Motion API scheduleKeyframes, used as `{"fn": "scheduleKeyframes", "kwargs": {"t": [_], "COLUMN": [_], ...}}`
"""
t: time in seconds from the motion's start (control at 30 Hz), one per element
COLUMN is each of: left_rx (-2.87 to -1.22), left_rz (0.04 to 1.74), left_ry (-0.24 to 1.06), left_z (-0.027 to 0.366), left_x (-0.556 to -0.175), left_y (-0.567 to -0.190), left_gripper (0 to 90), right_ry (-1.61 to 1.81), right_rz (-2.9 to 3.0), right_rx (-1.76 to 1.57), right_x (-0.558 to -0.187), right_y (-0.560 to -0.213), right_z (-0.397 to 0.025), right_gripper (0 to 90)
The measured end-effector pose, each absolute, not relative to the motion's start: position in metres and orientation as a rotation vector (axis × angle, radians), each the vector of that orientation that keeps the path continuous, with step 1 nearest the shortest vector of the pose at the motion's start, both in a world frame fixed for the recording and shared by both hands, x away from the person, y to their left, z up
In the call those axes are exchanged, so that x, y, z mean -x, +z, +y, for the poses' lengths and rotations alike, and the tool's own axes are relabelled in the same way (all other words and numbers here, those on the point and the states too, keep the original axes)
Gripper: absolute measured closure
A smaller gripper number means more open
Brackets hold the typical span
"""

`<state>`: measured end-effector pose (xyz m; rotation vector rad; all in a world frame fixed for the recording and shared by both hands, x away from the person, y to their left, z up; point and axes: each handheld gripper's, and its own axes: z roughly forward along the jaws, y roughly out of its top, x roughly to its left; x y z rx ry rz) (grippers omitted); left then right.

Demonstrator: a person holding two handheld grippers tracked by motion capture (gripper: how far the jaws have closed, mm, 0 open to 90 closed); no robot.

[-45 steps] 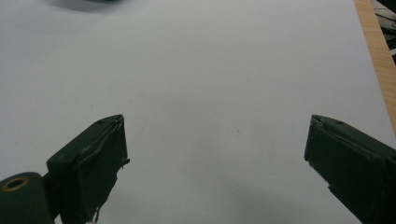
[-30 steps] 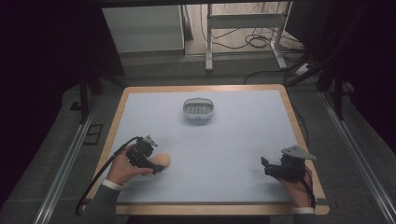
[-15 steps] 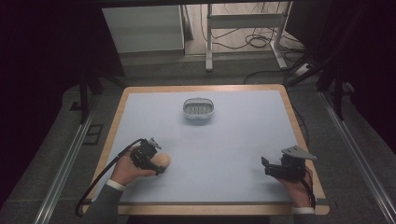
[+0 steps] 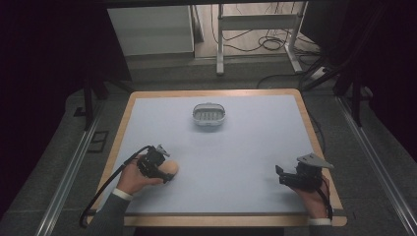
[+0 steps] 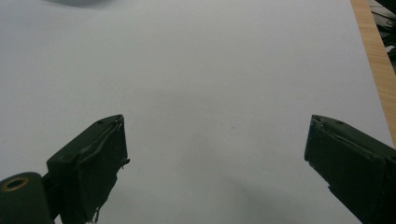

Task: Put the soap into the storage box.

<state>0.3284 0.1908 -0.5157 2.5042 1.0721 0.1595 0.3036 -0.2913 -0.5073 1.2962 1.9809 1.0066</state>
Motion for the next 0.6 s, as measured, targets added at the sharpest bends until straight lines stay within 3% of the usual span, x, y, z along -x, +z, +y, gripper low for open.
{"fn": "scheduleKeyframes", "kwargs": {"t": [0.6], "left_rx": [-2.475], "left_rz": [1.054], "left_ry": [0.153], "left_z": [0.194], "left_x": [-0.334], "left_y": [-0.498], "left_gripper": [32.6], "right_ry": [1.004], "right_rz": [1.980], "right_rx": [-1.302], "right_x": [-0.304], "right_y": [-0.508], "right_z": [-0.292], "right_gripper": [5.8]}}
